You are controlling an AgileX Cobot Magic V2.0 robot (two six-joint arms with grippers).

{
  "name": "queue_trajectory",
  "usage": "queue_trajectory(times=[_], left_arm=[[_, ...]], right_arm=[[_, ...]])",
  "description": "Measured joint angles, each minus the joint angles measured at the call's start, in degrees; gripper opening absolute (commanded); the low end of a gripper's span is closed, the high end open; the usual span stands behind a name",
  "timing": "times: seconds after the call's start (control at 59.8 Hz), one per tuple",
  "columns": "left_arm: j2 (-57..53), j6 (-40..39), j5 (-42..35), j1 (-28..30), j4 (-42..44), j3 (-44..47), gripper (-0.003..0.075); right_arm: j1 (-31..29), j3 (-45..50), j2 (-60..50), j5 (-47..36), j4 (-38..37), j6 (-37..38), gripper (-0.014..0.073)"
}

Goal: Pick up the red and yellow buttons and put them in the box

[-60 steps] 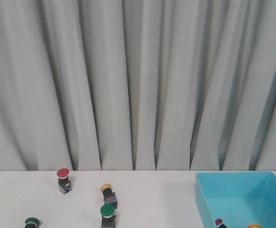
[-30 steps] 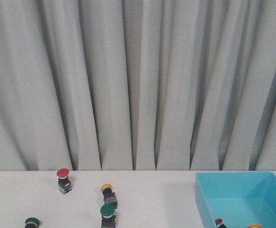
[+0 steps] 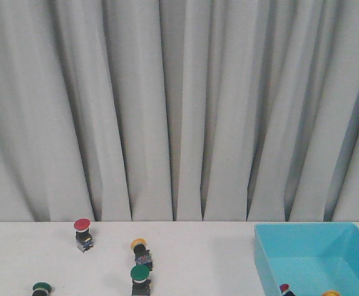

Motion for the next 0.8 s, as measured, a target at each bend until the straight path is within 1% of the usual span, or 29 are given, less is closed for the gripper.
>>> queue_trajectory(times=[0.067,0.15,0.234,0.368,0.451,0.802], left_arm=[[0.0,0.0,0.0,0.0,0.0,0.0,-0.0006],[0.0,0.0,0.0,0.0,0.0,0.0,-0.0006],[0.0,0.0,0.0,0.0,0.0,0.0,-0.0006],[0.0,0.0,0.0,0.0,0.0,0.0,-0.0006],[0.0,0.0,0.0,0.0,0.0,0.0,-0.0006],[0.0,0.0,0.0,0.0,0.0,0.0,-0.0006]], right_arm=[[0.0,5.4,-4.2,-0.3,0.0,1.0,-0.0008],[0.0,9.7,-9.0,0.5,0.0,3.0,-0.0008],[0.0,10.5,-13.2,3.4,-0.2,4.8,-0.0008],[0.0,10.6,-17.9,9.7,-0.4,5.3,-0.0008],[0.0,10.6,-18.5,11.4,-0.7,5.2,-0.0008],[0.0,10.6,-18.5,11.5,-0.8,4.6,-0.0008]])
